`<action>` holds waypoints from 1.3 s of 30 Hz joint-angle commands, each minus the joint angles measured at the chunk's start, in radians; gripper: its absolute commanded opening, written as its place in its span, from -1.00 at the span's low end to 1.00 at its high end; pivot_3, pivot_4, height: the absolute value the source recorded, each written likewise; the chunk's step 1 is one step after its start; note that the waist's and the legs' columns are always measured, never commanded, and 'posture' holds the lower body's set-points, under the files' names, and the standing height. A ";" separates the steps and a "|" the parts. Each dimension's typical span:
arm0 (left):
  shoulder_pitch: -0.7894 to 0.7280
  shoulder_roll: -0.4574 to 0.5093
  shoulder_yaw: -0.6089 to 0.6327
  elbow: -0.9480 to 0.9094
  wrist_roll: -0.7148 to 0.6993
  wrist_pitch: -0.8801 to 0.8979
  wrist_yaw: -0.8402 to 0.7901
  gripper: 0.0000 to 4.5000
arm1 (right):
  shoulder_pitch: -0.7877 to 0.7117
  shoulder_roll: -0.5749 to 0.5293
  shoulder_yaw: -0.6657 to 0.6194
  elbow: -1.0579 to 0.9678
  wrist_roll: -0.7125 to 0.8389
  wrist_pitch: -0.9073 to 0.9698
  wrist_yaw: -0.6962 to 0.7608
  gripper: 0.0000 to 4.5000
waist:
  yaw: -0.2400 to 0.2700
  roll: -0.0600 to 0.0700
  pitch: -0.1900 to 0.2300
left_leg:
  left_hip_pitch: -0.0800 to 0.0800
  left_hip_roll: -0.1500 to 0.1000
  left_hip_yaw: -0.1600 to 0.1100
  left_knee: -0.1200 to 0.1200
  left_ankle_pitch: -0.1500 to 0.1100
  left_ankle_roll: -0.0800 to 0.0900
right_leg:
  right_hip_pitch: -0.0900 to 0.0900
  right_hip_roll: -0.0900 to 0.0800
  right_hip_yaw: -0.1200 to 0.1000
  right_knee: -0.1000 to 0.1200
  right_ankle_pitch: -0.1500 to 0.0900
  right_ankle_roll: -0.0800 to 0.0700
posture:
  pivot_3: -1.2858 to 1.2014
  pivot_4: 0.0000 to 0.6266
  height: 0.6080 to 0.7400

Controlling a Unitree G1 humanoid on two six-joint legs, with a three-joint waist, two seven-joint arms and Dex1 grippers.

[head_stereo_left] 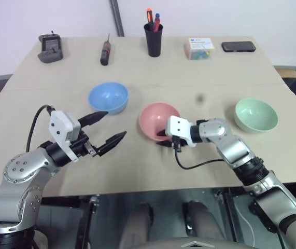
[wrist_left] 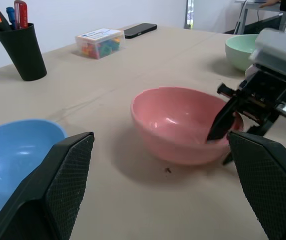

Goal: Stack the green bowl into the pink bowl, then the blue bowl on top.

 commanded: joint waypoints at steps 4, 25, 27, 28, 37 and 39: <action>-0.040 0.023 -0.020 -0.004 -0.053 0.002 -0.077 1.00 | 0.040 -0.053 -0.169 -0.263 0.091 0.140 -0.064 0.40 | 0.003 0.000 0.000 | -0.001 0.000 0.000 0.000 0.000 0.000 | 0.000 0.000 0.000 0.000 0.000 0.000 | 0.03 -0.52 1.00; -0.314 0.041 -0.194 0.102 -0.138 0.040 -0.343 1.00 | 0.363 -0.228 -0.493 -0.320 0.026 0.351 -0.541 0.40 | 0.000 0.000 0.000 | -0.001 0.001 0.002 0.000 0.000 0.000 | 0.000 0.001 0.002 -0.002 0.000 0.000 | 0.03 -0.52 1.00; -0.313 0.048 -0.186 0.093 -0.138 0.043 -0.339 1.00 | 0.344 -0.221 -0.493 -0.275 0.030 0.326 -0.545 0.15 | -0.001 0.000 0.000 | -0.001 0.001 0.002 0.000 0.000 0.000 | 0.000 0.001 0.002 -0.002 0.000 0.000 | 0.03 -0.52 1.00; -0.306 0.054 -0.180 0.085 -0.137 0.044 -0.334 1.00 | 0.336 -0.225 -0.492 -0.257 0.031 0.321 -0.543 -0.01 | 0.000 0.000 0.000 | -0.002 0.000 0.002 0.000 0.000 0.000 | 0.000 0.001 0.002 -0.002 0.000 0.000 | 0.03 -0.52 1.00; -0.232 0.056 -0.143 0.051 -0.101 0.018 -0.271 1.00 | 0.287 -0.244 -0.487 -0.240 0.051 0.252 -0.508 -0.97 | 0.000 0.000 0.000 | -0.002 0.000 0.001 0.000 0.000 0.000 | 0.000 0.001 0.002 -0.002 0.000 0.000 | 0.03 -0.52 1.00; -0.212 0.060 -0.137 0.057 -0.082 0.003 -0.269 1.00 | 0.273 -0.234 -0.468 -0.299 0.094 0.238 -0.454 -0.97 | 0.000 0.000 0.000 | -0.002 0.000 0.002 0.000 0.000 0.000 | 0.000 0.001 0.002 -0.002 0.000 0.000 | 0.03 -0.52 1.00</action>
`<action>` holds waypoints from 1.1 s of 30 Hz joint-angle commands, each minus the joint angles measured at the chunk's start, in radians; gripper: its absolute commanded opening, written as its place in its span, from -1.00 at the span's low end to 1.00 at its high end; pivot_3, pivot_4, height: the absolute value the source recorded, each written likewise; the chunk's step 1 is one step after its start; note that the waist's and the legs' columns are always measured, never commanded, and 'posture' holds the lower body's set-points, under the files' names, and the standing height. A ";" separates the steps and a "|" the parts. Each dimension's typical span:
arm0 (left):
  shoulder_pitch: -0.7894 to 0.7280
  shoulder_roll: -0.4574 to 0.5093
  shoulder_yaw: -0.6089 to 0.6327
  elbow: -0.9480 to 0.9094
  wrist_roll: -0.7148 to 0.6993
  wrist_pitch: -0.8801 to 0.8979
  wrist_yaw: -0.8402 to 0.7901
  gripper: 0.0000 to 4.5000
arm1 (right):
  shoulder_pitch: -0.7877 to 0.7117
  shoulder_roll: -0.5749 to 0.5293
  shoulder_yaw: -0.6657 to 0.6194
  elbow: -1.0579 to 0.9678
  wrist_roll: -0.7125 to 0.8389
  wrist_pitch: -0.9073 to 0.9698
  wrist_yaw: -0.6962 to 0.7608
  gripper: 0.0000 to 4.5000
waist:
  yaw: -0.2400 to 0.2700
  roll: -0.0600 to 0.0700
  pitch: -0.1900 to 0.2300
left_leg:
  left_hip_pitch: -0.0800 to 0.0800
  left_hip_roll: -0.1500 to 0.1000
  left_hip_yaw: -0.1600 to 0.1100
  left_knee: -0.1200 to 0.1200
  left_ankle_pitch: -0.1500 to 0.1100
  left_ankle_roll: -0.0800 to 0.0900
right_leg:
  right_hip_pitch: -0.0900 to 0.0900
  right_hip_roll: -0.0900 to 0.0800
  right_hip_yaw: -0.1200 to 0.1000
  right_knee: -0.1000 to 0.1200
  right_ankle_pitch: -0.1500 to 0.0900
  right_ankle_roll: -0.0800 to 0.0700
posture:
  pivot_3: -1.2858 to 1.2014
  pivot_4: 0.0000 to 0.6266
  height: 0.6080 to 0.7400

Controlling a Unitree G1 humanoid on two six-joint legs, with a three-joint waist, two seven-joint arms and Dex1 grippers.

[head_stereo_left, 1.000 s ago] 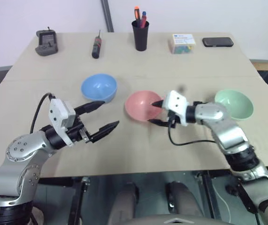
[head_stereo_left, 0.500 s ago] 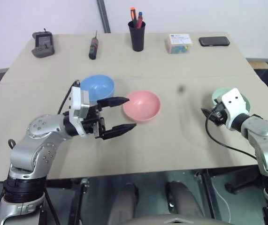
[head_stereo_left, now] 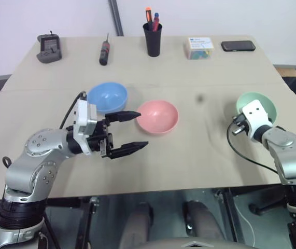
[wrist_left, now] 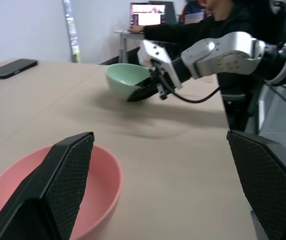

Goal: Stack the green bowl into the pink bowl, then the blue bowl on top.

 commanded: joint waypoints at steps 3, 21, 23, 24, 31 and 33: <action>0.053 0.012 0.057 -0.025 0.040 -0.055 0.018 1.00 | -0.066 0.018 0.059 -0.202 0.138 -0.047 0.160 -0.97 | -0.005 0.001 0.001 | 0.000 0.000 0.000 0.000 0.000 0.000 | 0.000 0.000 0.000 0.000 0.000 0.000 | 0.03 -0.52 1.00; 0.305 0.014 0.267 -0.121 0.043 -0.027 0.157 1.00 | -0.394 0.256 0.390 0.097 0.191 -0.196 0.387 -0.06 | 0.006 0.001 0.001 | 0.000 0.001 -0.002 0.000 0.000 0.000 | 0.000 0.000 -0.003 -0.001 0.000 -0.001 | 0.03 -0.52 1.00; 0.301 0.006 0.279 -0.135 0.044 -0.007 0.214 1.00 | -0.393 0.263 0.387 0.127 0.173 -0.235 0.385 0.33 | 0.003 0.001 0.001 | 0.000 0.001 -0.002 0.000 0.000 0.000 | 0.000 0.000 -0.003 0.000 0.000 -0.001 | 0.03 -0.52 1.00; 0.297 0.003 0.285 -0.140 0.044 0.000 0.240 1.00 | -0.392 0.267 0.382 0.132 0.172 -0.245 0.385 0.59 | 0.002 0.001 0.001 | 0.000 0.001 -0.002 -0.001 0.000 0.000 | 0.000 0.000 -0.003 0.000 0.000 -0.001 | 0.03 -0.52 1.00; 0.172 0.111 0.201 -0.120 0.380 0.101 0.553 1.00 | -0.337 0.239 0.239 -0.050 0.261 -0.264 0.368 0.98 | 0.003 0.001 0.001 | 0.000 0.000 -0.003 -0.001 0.000 0.000 | 0.000 0.000 -0.003 0.000 0.000 0.000 | 0.03 -0.52 1.00; 0.100 0.193 0.110 -0.077 0.468 0.143 0.557 1.00 | -0.318 0.229 0.192 -0.121 0.319 -0.223 0.367 0.98 | 0.011 0.001 0.001 | 0.000 0.000 -0.004 -0.001 0.000 0.000 | 0.000 0.000 -0.004 0.000 0.000 0.000 | 0.03 -0.52 1.00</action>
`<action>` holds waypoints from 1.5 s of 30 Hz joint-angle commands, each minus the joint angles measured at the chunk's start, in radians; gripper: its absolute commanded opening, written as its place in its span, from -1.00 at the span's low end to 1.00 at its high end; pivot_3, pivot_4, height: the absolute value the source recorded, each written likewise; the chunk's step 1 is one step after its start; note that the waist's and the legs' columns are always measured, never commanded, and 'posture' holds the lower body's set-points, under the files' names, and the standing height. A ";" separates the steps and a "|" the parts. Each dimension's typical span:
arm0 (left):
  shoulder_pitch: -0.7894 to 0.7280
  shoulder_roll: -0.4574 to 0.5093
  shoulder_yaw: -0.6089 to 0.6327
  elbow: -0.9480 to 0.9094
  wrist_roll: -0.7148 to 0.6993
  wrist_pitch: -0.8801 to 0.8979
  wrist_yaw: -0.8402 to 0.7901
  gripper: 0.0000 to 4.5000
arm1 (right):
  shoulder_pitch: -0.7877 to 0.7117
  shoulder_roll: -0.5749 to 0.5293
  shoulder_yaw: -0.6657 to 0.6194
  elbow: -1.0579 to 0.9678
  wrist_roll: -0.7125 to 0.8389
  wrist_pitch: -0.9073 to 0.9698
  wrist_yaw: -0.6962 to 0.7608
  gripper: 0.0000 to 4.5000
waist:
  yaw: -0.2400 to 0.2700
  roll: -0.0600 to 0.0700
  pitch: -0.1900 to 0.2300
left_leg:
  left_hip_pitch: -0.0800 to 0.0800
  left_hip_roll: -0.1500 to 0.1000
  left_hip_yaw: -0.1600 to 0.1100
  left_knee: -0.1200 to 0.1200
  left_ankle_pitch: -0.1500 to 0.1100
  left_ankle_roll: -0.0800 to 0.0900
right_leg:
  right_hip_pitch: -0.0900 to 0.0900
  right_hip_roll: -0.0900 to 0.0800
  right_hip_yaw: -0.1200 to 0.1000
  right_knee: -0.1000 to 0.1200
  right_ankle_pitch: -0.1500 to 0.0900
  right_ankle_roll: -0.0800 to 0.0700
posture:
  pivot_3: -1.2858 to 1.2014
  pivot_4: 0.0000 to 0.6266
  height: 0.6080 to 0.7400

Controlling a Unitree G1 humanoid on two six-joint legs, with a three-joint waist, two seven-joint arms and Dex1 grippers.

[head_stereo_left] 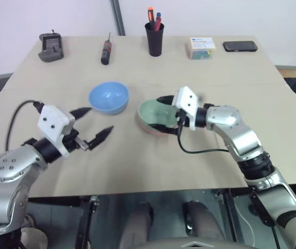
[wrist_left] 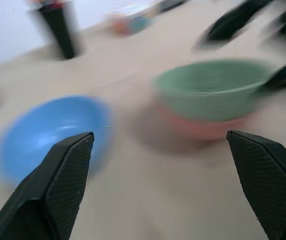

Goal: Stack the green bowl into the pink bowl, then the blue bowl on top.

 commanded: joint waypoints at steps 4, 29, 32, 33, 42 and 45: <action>-0.310 0.239 -0.352 0.148 0.286 0.109 -0.062 1.00 | 0.052 -0.051 -0.135 -0.244 0.134 0.077 -0.026 0.98 | 0.002 0.000 0.000 | 0.000 0.000 -0.001 0.000 0.000 0.000 | 0.000 0.000 -0.001 0.000 0.000 0.000 | 0.03 -0.52 1.00; -0.712 0.100 -0.589 0.490 0.448 -0.216 -0.455 -0.96 | 0.284 -0.263 -0.287 -0.479 0.231 0.194 -0.102 1.00 | -0.004 -0.001 0.001 | -0.016 0.000 -0.005 0.005 0.000 0.000 | -0.011 0.000 -0.005 0.001 0.000 0.000 | 0.03 -0.52 1.00; -0.729 0.111 -0.525 0.386 0.351 -0.210 -0.527 -0.96 | 0.358 -0.308 -0.338 -0.492 0.241 0.196 -0.101 1.00 | -0.001 -0.001 0.001 | -0.016 -0.001 -0.005 0.005 0.000 0.000 | -0.011 -0.001 -0.005 0.000 0.000 0.000 | 0.03 -0.52 1.00; -0.743 0.107 -0.518 0.360 0.328 -0.187 -0.544 -0.96 | 0.378 -0.319 -0.351 -0.496 0.243 0.194 -0.105 1.00 | -0.001 -0.001 0.001 | -0.015 -0.001 -0.004 0.005 0.000 0.000 | -0.010 -0.002 -0.005 0.000 0.000 0.000 | 0.03 -0.52 1.00; -0.837 -0.004 -0.586 0.309 0.253 -0.207 -0.654 -0.96 | 0.493 -0.361 -0.416 -0.545 0.241 0.190 -0.146 1.00 | -0.009 -0.001 0.001 | -0.012 -0.001 -0.004 0.008 0.000 0.000 | -0.007 0.000 -0.004 0.003 0.000 0.001 | 0.03 -0.52 1.00; -0.832 -0.019 -0.613 0.345 0.274 -0.255 -0.670 -0.49 | 0.501 -0.360 -0.415 -0.558 0.242 0.194 -0.162 1.00 | -0.008 -0.001 0.001 | -0.011 0.000 -0.004 0.008 0.000 0.000 | -0.007 0.001 -0.004 0.004 0.000 0.000 | 0.03 -0.52 1.00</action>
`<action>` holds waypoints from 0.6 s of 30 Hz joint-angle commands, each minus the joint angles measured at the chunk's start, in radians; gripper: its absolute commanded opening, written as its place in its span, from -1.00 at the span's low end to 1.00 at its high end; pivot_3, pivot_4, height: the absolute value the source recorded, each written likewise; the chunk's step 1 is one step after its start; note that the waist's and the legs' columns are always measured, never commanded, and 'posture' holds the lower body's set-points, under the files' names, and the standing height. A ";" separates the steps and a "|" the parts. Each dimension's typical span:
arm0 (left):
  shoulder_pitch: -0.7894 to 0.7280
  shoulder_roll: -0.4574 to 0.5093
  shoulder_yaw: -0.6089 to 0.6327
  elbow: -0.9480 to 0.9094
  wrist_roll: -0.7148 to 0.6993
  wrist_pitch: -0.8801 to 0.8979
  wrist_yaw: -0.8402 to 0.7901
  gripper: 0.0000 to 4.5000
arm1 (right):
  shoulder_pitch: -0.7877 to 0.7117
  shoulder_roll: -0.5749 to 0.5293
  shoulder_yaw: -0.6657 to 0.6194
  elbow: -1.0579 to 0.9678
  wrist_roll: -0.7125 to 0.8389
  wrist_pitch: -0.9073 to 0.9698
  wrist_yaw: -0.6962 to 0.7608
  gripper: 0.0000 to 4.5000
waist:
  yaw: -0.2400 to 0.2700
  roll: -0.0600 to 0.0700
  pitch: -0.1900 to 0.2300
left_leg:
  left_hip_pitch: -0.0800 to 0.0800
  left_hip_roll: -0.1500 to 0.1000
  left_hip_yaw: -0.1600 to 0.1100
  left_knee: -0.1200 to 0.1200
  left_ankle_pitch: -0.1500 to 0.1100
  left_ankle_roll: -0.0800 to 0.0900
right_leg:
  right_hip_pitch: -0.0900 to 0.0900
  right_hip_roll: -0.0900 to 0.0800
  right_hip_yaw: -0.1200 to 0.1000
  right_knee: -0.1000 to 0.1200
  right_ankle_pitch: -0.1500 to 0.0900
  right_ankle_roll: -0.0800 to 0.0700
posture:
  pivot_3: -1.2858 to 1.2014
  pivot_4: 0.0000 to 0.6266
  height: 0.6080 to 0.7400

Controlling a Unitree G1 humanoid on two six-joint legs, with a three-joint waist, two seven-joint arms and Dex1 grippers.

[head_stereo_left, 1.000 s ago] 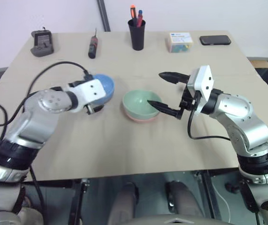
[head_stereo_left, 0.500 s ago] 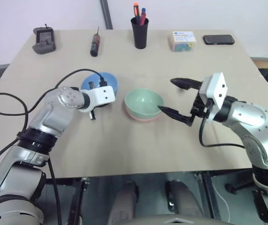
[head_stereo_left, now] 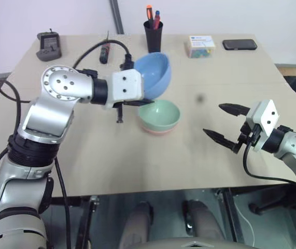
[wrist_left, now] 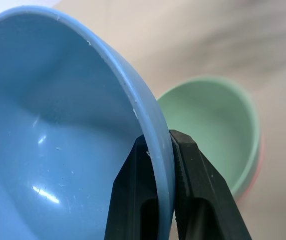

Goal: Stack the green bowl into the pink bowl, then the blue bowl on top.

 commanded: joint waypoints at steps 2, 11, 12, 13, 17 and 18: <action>-0.015 -0.014 0.005 0.024 0.012 -0.040 0.000 -0.11 | 0.013 -0.007 -0.028 -0.060 0.010 -0.009 -0.026 1.00 | 0.002 0.000 0.000 | 0.000 0.000 0.000 0.000 0.000 0.000 | 0.000 0.000 0.000 0.000 0.000 0.000 | 0.03 -0.52 1.00; 0.108 -0.091 0.262 0.023 -0.191 0.140 0.140 0.32 | 0.075 -0.001 -0.012 0.008 -0.023 -0.087 -0.004 1.00 | 0.001 0.001 -0.001 | -0.001 0.000 0.000 0.001 0.000 0.000 | 0.000 0.000 0.000 0.000 0.000 0.000 | 0.03 -0.52 1.00; 0.169 -0.119 0.310 0.014 -0.209 0.106 0.174 0.32 | 0.082 -0.007 -0.011 0.030 -0.025 -0.103 0.016 1.00 | 0.001 0.002 -0.001 | 0.000 0.000 0.000 0.000 0.000 0.000 | 0.001 -0.001 0.000 0.000 0.000 0.000 | 0.03 -0.52 1.00; 0.242 -0.126 0.346 -0.008 -0.216 0.077 0.183 0.32 | 0.086 -0.012 -0.012 0.054 -0.021 -0.112 0.035 1.00 | 0.001 0.002 -0.001 | 0.002 0.000 0.000 0.000 0.000 0.000 | 0.002 -0.001 0.000 0.000 0.000 0.000 | 0.03 -0.52 1.00; 0.429 -0.121 0.447 -0.085 -0.324 0.169 0.196 0.67 | 0.077 -0.023 -0.041 0.148 0.008 -0.128 0.085 1.00 | 0.001 0.001 -0.001 | 0.003 0.000 0.002 0.000 0.000 0.000 | 0.002 -0.001 0.002 0.000 0.000 0.000 | 0.03 -0.52 1.00; 0.472 -0.121 0.470 -0.098 -0.351 0.170 0.191 0.87 | 0.079 -0.031 -0.052 0.172 0.017 -0.135 0.107 1.00 | 0.003 0.001 -0.001 | 0.003 0.000 0.001 0.000 0.000 0.000 | 0.002 -0.001 0.001 0.001 0.000 0.000 | 0.03 -0.52 1.00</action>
